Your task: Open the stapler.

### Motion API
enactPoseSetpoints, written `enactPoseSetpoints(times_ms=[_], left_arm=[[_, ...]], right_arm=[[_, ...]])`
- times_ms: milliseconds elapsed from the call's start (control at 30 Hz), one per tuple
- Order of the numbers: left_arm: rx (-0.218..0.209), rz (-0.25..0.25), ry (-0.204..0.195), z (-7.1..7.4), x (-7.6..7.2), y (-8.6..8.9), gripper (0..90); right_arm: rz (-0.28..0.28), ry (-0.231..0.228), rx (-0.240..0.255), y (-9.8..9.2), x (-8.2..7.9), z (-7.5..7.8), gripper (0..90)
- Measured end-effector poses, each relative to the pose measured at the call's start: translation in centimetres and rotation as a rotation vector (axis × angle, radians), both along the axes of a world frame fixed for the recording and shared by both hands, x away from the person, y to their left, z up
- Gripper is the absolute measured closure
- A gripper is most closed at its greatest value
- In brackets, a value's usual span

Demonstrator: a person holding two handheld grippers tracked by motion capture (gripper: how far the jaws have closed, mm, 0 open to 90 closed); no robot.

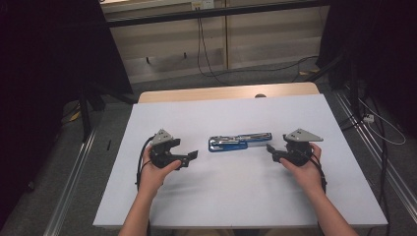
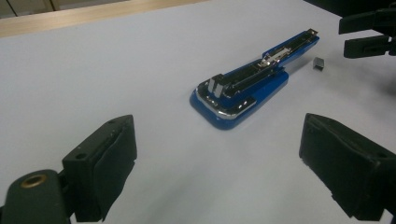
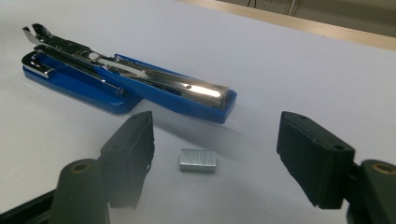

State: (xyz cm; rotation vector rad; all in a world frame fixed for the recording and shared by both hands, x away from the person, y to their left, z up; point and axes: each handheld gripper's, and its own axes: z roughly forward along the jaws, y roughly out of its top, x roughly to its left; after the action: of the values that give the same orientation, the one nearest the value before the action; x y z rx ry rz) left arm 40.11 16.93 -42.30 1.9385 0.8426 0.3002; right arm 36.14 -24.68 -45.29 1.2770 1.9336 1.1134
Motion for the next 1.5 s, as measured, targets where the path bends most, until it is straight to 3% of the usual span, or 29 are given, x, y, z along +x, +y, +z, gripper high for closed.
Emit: enactPoseSetpoints(times_ms=[367, 633, 833, 900, 1033, 1267, 1500], left_arm=[[0.010, 0.004, -0.022, -0.4, -0.6, 1.0, 10.5], [0.009, 0.011, -0.021, -0.5, -0.8, 1.3, 9.4], [0.014, 0.017, -0.024, -0.6, -0.7, 1.1, 9.4], [0.015, 0.015, -0.031, -0.6, -0.7, 1.2, 9.4], [0.014, 0.014, -0.024, -0.7, -0.8, 1.1, 9.4], [0.008, 0.009, -0.023, -0.7, -0.7, 1.0, 9.5], [0.007, 0.005, -0.014, -0.7, -0.7, 0.8, 9.5]], right_arm=[[-0.017, 0.027, 0.030, -1.7, 0.2, -0.4, 21.6], [0.015, 0.043, 0.026, -2.0, -0.2, -0.6, 24.4], [0.035, 0.070, 0.025, -1.9, 0.1, -0.9, 36.9], [0.060, 0.078, 0.021, -1.8, 0.3, -0.9, 46.3], [0.090, 0.094, 0.002, -1.4, 0.8, -1.0, 54.1], [0.109, 0.113, -0.020, -1.0, 1.4, -1.1, 54.6], [0.154, 0.169, -0.048, -0.6, 2.1, -1.3, 61.3]])
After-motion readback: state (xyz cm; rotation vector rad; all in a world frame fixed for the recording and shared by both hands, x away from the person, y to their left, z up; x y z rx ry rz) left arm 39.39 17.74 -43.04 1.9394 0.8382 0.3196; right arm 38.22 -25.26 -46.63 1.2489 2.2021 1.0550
